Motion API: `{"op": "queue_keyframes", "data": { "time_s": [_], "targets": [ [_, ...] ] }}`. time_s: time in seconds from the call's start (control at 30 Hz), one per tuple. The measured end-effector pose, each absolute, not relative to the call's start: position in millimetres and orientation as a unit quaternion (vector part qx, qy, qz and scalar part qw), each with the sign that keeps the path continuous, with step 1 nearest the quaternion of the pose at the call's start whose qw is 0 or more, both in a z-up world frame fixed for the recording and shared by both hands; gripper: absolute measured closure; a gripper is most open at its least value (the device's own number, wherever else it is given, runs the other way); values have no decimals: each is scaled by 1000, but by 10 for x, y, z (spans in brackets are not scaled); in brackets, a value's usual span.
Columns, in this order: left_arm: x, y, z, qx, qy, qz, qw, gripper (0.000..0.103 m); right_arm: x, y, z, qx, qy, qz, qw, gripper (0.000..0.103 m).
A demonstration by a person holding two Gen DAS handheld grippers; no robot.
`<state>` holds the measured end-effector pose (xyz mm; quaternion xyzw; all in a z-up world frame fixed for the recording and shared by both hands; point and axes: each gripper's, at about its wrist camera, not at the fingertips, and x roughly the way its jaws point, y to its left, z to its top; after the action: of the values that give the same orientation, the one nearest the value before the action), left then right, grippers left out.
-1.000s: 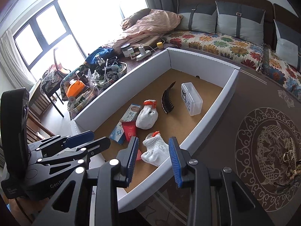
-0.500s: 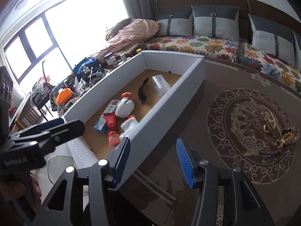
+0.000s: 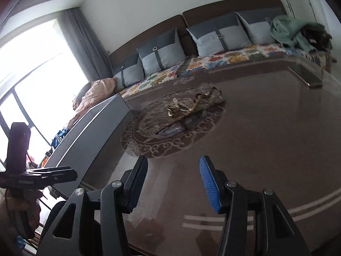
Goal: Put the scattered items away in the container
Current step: 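Move both tools back over the table toward the glasses and bracelet, then grasp the black eyeglasses by the bridge with the left tool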
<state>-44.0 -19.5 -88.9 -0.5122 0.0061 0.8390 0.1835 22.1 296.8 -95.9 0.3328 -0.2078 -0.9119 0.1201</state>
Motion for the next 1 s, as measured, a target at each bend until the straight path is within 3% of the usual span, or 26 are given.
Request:
{"op": "queue_keyframes", "data": {
  "time_s": [0.1, 0.43, 0.53, 0.9, 1.0],
  "targets": [
    [-792, 77, -847, -515, 35, 831, 208, 7, 164, 3243, -1027, 346, -274, -892, 102, 51],
    [-1962, 923, -1077, -543, 181, 784, 241, 10, -11, 3218, -1085, 365, -307, -867, 147, 51],
    [-2155, 1048, -1215, -552, 194, 769, 255, 19, -26, 3254, -1159, 378, -321, -857, 141, 51],
    [-2364, 1286, -1618, -567, 200, 742, 296, 24, -119, 3193, -1234, 392, -340, -840, 163, 51],
    [-2325, 1331, -1637, -565, 216, 741, 293, 52, -127, 3138, -1239, 395, -333, -840, 166, 51]
  ]
}}
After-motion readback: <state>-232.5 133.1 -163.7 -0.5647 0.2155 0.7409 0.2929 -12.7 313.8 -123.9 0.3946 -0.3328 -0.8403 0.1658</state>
